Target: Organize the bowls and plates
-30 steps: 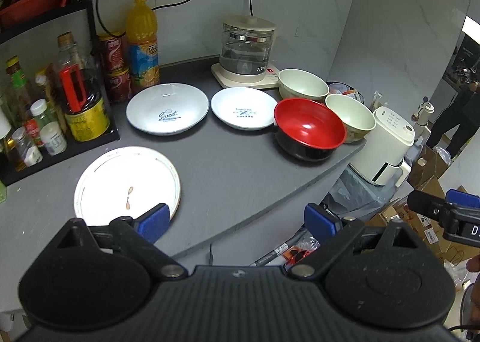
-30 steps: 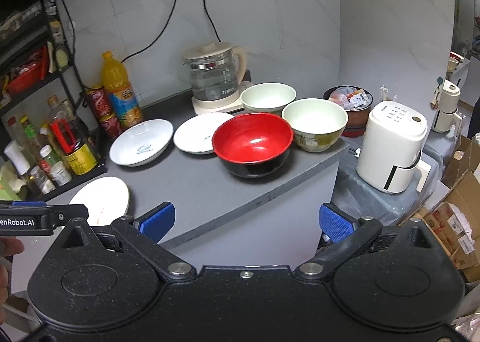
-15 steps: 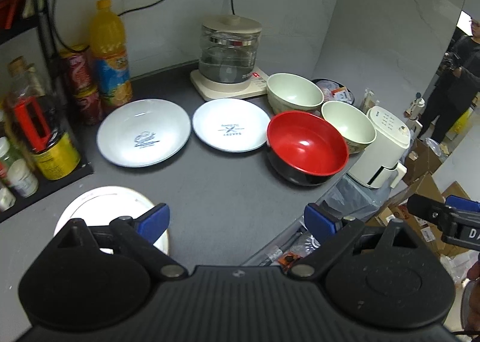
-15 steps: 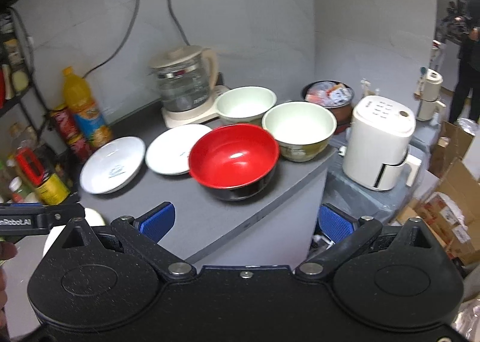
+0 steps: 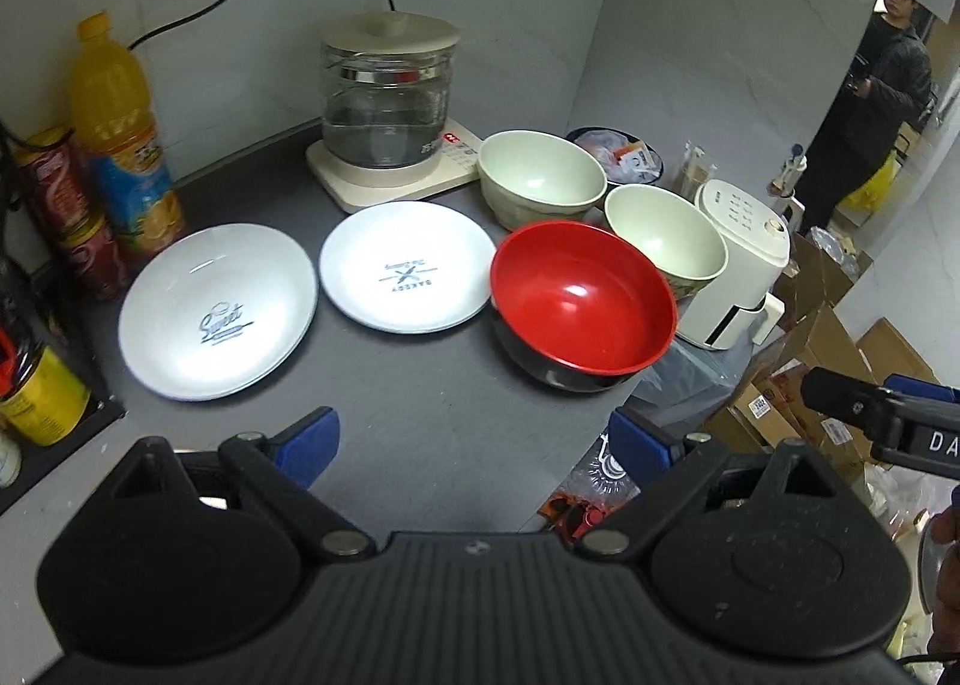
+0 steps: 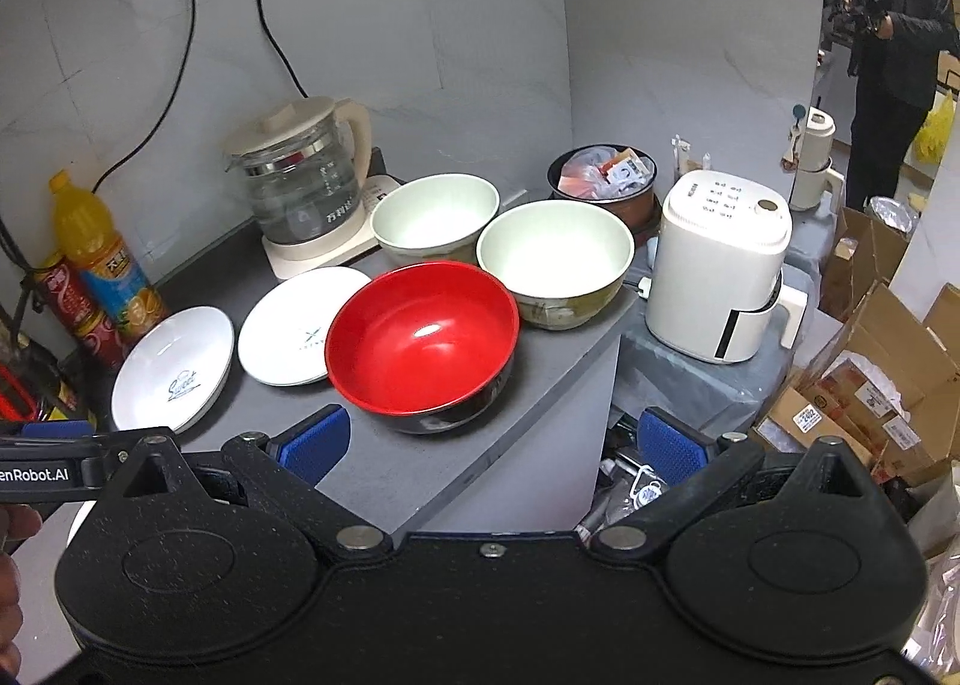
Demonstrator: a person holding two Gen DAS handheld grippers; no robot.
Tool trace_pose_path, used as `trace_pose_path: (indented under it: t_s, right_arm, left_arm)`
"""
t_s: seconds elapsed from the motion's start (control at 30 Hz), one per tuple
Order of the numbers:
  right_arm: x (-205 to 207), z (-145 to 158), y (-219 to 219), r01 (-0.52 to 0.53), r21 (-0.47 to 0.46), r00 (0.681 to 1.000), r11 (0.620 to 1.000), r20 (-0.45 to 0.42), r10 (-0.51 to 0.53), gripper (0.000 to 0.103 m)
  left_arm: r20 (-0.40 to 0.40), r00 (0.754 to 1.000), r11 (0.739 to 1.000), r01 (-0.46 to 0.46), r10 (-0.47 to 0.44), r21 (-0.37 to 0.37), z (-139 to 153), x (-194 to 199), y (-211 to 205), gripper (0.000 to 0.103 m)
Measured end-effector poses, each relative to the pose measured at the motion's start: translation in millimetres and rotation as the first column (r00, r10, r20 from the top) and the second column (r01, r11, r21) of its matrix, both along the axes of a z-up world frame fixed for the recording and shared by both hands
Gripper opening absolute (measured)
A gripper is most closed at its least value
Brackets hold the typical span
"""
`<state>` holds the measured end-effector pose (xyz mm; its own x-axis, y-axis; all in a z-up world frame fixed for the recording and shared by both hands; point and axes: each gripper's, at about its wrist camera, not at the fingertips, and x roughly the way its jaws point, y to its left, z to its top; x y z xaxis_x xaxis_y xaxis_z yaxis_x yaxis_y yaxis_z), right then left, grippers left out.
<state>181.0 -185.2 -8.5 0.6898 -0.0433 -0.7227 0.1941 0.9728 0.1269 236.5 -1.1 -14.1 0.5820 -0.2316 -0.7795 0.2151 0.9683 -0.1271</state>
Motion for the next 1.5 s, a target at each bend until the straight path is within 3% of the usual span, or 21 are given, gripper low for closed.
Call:
trace_pose_path:
  t_s: [0.5,0.93,1.13,1.27,1.5]
  right_arm:
    - [61.4,-15.3,-55.3,-0.005,0.032,1.0,0.999,-0.017,0.005,0.103]
    - [117.8,-38.1,-110.7,-0.046,0.078,0.998,0.996,-0.032,0.049,0.103]
    - [140.6,-57.9,-130.5,-0.044,0.104,0.997,0.994,-0.065,0.051,0.096]
    - [154.0,-72.7,-140.1,-0.045,0.137,0.994,0.99,-0.097,0.058,0.082]
    - [176.3,-96.4,-152.4,-0.038,0.169,0.989,0.985,-0.134,0.061,0.067]
  left_arm:
    - [-0.029,1.0,0.999,0.007,-0.006,0.05,-11.9,67.1,-55.8,0.095]
    - [-0.05,0.999,0.999,-0.012,0.014,0.046,-27.3,126.8,-119.9,0.093]
    - [-0.058,0.998,1.0,-0.019,0.021,0.025,-38.1,150.5,-144.8,0.092]
    - [-0.064,0.998,1.0,-0.024,0.024,-0.001,-45.4,164.7,-158.7,0.088]
    - [-0.077,0.997,0.999,-0.031,0.029,-0.027,-66.4,190.7,-176.6,0.073]
